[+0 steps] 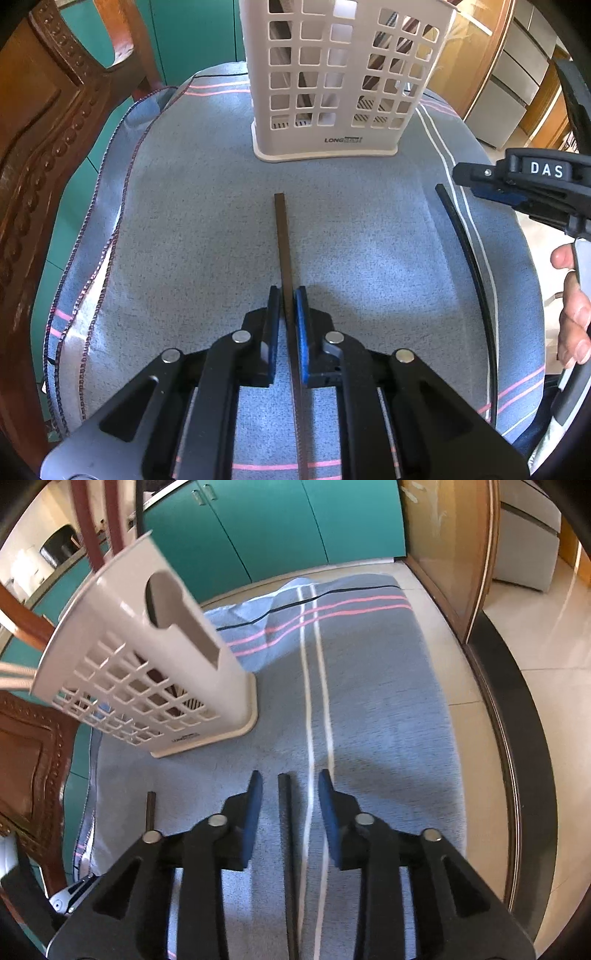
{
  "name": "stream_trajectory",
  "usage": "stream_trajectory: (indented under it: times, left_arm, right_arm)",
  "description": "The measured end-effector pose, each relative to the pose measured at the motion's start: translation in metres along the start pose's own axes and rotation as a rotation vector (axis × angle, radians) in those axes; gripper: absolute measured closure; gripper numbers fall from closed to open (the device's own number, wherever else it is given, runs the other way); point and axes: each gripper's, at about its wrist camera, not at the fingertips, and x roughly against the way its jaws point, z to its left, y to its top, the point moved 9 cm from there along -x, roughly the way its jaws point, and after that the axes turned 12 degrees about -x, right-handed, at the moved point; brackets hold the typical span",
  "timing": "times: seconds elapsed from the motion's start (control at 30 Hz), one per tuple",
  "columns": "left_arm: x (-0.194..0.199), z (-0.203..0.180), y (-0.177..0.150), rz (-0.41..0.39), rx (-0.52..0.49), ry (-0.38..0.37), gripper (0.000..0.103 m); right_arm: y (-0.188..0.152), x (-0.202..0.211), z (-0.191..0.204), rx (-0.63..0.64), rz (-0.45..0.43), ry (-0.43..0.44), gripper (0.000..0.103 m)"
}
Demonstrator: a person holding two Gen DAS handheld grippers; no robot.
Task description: Organize utensils
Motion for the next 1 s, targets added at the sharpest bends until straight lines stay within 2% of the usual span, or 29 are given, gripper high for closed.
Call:
stream_trajectory:
  times: [0.3,0.6,0.83,0.9,1.0]
  left_arm:
    - [0.000,-0.003,0.001,-0.002,-0.006,0.016,0.092]
    - [0.010,-0.017,-0.015,0.018,0.009,-0.056,0.092]
    - [0.011,-0.016,-0.014,0.020,0.026,-0.053,0.092]
    - [0.008,-0.015,-0.007,0.022,0.019,-0.048,0.083]
    - [0.001,-0.014,0.006,0.025,-0.002,-0.021,0.078]
  right_arm:
    - [-0.010,0.001,0.003,0.034,0.013,-0.007,0.069]
    - [-0.016,-0.002,0.005,0.051,0.026,-0.024,0.069]
    - [-0.023,-0.009,0.009,0.096,0.032,-0.057,0.069]
    - [-0.026,-0.014,0.011,0.119,0.035,-0.083,0.069]
    - [-0.029,-0.018,0.013,0.142,0.027,-0.111,0.069]
